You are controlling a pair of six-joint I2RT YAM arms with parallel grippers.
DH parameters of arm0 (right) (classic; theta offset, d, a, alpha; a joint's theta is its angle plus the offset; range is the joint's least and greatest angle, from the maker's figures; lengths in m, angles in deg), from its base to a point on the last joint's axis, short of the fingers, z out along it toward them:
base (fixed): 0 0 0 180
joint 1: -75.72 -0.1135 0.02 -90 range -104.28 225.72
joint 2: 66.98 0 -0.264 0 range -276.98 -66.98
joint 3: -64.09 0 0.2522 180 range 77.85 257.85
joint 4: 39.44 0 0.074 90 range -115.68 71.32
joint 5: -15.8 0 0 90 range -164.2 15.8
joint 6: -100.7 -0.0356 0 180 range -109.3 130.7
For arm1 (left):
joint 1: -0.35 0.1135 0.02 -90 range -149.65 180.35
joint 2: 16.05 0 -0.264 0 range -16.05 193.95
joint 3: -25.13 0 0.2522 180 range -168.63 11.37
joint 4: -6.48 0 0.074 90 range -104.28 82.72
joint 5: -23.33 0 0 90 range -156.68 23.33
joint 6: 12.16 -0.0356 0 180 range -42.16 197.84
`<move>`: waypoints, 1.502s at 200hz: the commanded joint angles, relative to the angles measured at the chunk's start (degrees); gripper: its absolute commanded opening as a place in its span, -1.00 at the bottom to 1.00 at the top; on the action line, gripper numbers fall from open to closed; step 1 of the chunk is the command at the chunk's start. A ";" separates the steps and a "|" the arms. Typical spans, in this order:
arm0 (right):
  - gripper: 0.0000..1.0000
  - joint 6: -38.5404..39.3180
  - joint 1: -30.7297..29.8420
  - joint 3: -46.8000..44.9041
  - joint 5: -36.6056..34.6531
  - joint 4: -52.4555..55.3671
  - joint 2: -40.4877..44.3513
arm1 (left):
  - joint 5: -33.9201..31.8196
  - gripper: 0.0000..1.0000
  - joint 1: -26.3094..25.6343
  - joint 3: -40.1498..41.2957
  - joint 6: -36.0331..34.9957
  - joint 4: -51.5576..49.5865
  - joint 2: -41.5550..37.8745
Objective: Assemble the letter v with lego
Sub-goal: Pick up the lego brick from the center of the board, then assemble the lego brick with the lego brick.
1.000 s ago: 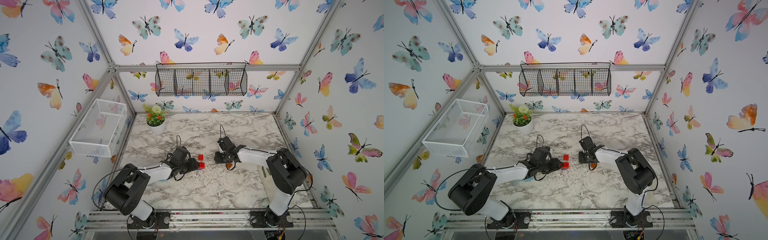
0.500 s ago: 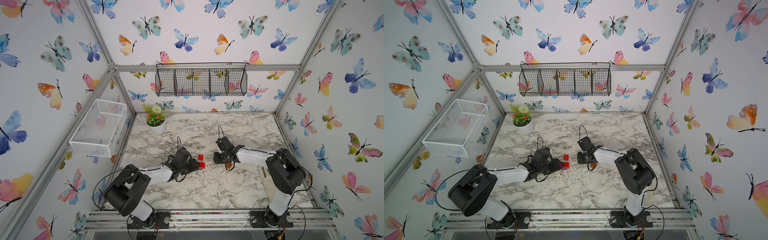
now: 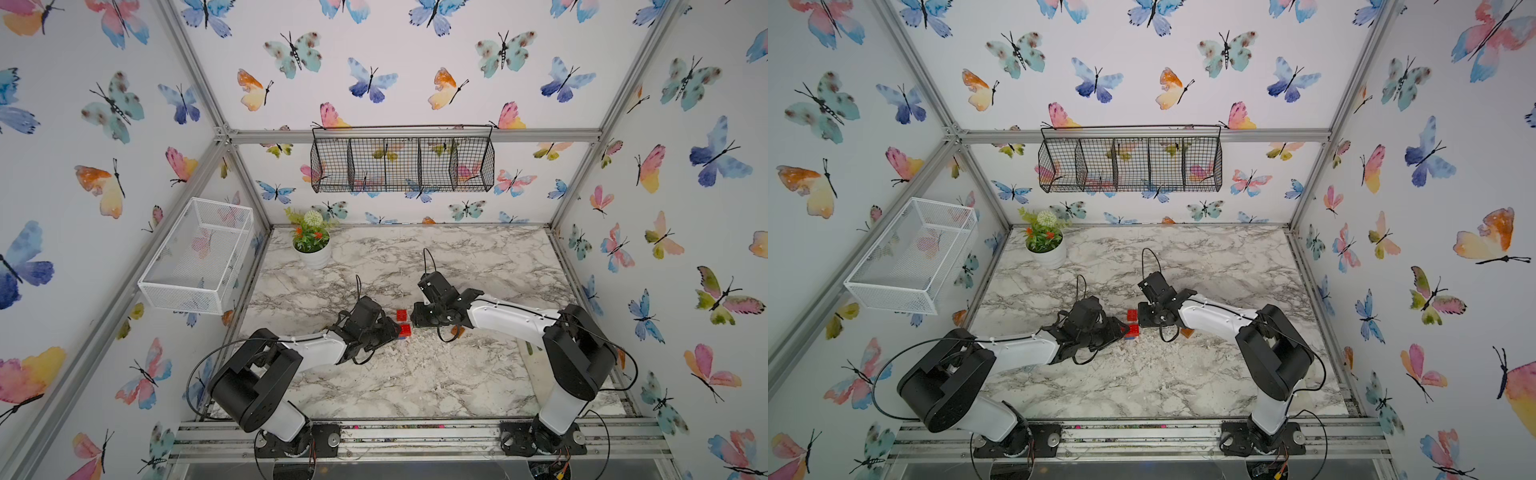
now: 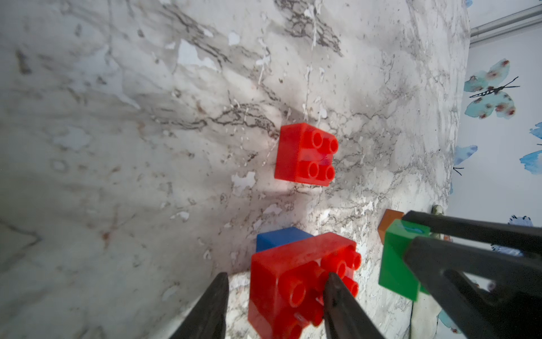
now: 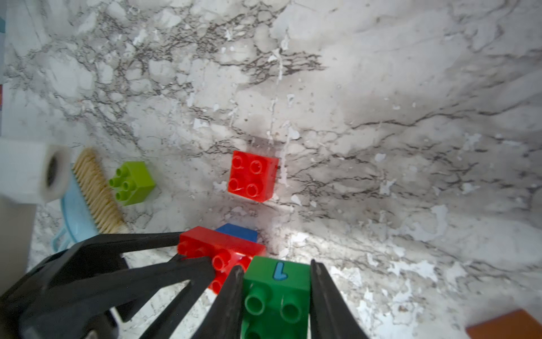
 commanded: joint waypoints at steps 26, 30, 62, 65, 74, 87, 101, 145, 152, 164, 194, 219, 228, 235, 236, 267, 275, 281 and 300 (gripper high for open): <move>-0.71 -2.32 -2.40 3.03 -2.00 3.09 -1.51 | -2.81 0.03 -1.06 3.15 0.26 -13.36 4.76; -0.70 -2.36 -2.57 3.11 -1.95 3.07 -1.76 | -2.77 0.03 -1.07 3.23 0.34 -13.18 4.77; -0.72 -1.59 -3.33 4.66 -3.40 4.64 -4.05 | -2.06 0.02 -1.05 3.93 0.55 -11.84 4.93; -0.72 -1.51 -3.30 4.71 -3.55 4.73 -4.31 | -2.07 0.02 -1.06 3.92 0.54 -11.82 5.01; -0.72 -1.36 -3.29 4.88 -4.17 4.99 -4.78 | -2.09 0.01 -1.08 4.03 0.59 -11.59 5.11; -0.72 -1.14 -3.29 5.12 -4.85 5.31 -5.14 | -1.92 -0.01 -1.09 4.44 0.63 -11.00 5.16; -0.72 -0.88 -3.32 5.65 -5.92 6.26 -5.63 | -1.29 -0.02 -1.03 5.32 0.96 -9.58 4.98; -0.73 -0.08 -3.32 6.20 -6.21 7.20 -5.97 | 0.57 -0.07 -1.03 8.27 2.30 -4.36 4.32; -0.73 -0.04 -3.38 6.13 -6.29 7.14 -6.04 | 0.57 -0.07 -1.07 8.28 2.30 -4.19 4.41; -0.73 -0.09 -3.41 6.03 -6.41 7.46 -6.23 | 0.49 -0.07 -1.02 8.44 2.43 -4.24 4.50; -0.77 -0.34 -3.49 5.26 -7.28 7.38 -6.06 | 0.61 -0.07 -1.03 9.07 3.09 -3.57 4.50; -0.79 -0.35 -3.56 5.70 -9.27 8.06 -6.32 | 0.75 -0.07 -1.03 9.55 3.07 -3.10 4.43; -0.81 -0.44 -3.56 6.06 -9.58 8.25 -6.30 | 0.75 -0.07 -1.06 9.63 3.09 -3.04 4.43; -0.81 -0.44 -3.58 6.24 -9.34 8.04 -6.32 | 0.81 -0.07 -1.03 9.57 3.09 -2.96 4.50; -0.82 -0.44 -3.61 6.27 -9.33 8.02 -6.32 | 0.82 -0.07 -1.03 9.58 3.09 -2.91 4.50; -0.85 -1.79 -4.65 6.99 -9.15 8.04 -7.19 | 0.85 -0.07 -1.03 9.44 3.17 -2.95 4.58; -0.85 -2.41 -4.91 7.08 -9.28 8.32 -7.29 | 0.75 -0.07 -1.07 9.56 3.18 -2.96 4.67; -0.86 -2.92 -5.11 7.00 -9.46 8.46 -7.25 | 0.79 -0.07 -1.01 9.52 3.27 -3.04 4.75; -0.89 -3.99 -5.65 6.56 -10.39 8.62 -7.06 | 0.63 -0.07 -1.03 9.76 3.11 -2.91 5.02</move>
